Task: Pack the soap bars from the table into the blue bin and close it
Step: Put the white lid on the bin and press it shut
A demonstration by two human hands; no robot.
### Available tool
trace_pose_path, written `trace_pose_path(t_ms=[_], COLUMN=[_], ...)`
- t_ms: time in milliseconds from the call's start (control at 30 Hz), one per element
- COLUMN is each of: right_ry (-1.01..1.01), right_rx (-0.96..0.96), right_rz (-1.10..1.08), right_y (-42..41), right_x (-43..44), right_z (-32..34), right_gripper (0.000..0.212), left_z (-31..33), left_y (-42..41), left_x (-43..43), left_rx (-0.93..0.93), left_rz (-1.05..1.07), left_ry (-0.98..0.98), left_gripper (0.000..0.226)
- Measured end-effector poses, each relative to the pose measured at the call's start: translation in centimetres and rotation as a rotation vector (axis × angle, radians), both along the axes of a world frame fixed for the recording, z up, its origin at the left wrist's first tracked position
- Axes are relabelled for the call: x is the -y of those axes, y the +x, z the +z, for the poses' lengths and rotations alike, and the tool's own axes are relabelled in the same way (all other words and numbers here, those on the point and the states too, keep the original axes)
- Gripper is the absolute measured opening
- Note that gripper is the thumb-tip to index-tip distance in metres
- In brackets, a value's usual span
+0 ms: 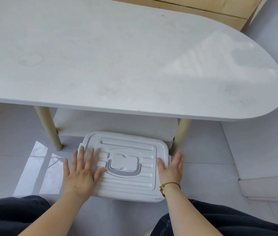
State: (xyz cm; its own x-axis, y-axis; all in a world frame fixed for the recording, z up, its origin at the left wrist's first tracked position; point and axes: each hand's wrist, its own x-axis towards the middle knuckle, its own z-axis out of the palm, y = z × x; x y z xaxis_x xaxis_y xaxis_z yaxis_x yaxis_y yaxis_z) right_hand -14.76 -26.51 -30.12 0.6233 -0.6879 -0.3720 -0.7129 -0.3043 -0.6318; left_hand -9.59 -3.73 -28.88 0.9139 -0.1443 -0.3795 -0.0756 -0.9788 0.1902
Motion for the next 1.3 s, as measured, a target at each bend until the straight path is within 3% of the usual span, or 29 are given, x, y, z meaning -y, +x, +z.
trace_pose_path(t_ms=[67, 167, 267, 400, 500, 600, 667, 1133, 1233, 1300], right_ry=[0.247, 0.605, 0.686, 0.677, 0.530, 0.243, 0.126, -0.303, -0.587, -0.695], right_rx=[0.001, -0.043, -0.153, -0.074, -0.011, -0.025, -0.054, -0.263, -0.109, 0.025], right_rz=[-0.250, -0.375, -0.302, -0.338, -0.365, -0.260, -0.176, 0.152, 0.343, 0.513], right_y=[-0.7, -1.1, -1.0, -1.1, -0.9, -0.7, -0.8, -0.4, 0.8, 1.8], right_x=[0.4, 1.0, 1.4, 1.6, 1.1, 0.5, 0.1, -0.8, -3.2, -6.1], right_z=[0.4, 0.5, 0.5, 0.0, -0.2, 0.2, 0.2, -0.2, 1.0, 2.0], right_gripper=[0.099, 0.103, 0.096, 0.092, 0.088, 0.058, 0.050, 0.047, 0.060, 0.050], left_z=[0.1, 0.1, -0.3, -0.3, -0.1, 0.0, 0.0, -0.2, -0.2, -0.5], left_y=[-0.6, -1.8, -2.3, -1.9, -1.9, -2.0, -2.0, -2.1, -2.1, -2.2], left_x=[1.5, 4.0, 5.1, 5.2, 5.3, 5.4, 5.5, 5.4, 5.0, 4.0], left_rx=[-0.046, -0.150, -0.208, -0.245, -0.250, -0.246, -0.240, -0.219, -0.169, -0.109], left_rz=[-0.142, -0.359, -0.452, -0.464, -0.471, -0.466, -0.464, -0.459, -0.439, -0.379], left_ry=[0.021, 0.021, 0.068, 0.106, 0.124, 0.140, 0.145, 0.130, 0.057, -0.028], left_gripper=[0.103, 0.098, 0.090, 0.093, 0.095, 0.098, 0.100, 0.097, 0.096, 0.102])
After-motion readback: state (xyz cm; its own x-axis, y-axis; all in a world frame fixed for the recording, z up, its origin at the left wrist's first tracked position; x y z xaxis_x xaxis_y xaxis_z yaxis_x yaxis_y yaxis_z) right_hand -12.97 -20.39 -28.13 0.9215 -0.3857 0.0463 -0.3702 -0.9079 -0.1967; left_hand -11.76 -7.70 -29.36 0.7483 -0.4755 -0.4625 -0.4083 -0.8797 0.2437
